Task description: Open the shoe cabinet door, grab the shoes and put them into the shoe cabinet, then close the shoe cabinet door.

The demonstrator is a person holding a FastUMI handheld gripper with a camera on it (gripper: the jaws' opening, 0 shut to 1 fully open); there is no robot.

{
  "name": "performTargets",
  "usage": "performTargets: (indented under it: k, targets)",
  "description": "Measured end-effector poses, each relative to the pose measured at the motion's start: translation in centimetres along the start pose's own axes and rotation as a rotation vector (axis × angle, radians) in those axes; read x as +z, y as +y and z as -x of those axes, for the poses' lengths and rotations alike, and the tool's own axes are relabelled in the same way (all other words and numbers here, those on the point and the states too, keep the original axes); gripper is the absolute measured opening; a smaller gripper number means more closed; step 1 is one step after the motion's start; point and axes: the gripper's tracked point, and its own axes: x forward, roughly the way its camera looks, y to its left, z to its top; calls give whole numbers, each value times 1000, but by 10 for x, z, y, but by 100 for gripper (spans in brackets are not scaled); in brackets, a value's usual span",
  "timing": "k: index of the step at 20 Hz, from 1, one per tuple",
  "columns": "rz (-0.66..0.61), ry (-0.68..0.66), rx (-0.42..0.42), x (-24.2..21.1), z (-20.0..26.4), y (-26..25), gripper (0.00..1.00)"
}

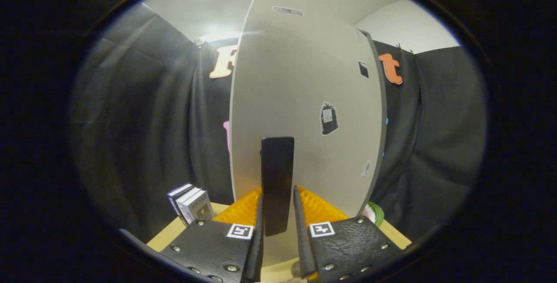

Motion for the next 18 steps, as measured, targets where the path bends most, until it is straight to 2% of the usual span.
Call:
performTargets:
  k: [11, 16, 18]
  targets:
    - [-28, -1, -10, -6, 91, -109, 32]
    - [-34, -11, -77, -11, 114, -166, 32]
    - [-68, -42, -73, -4, 123, -179, 32]
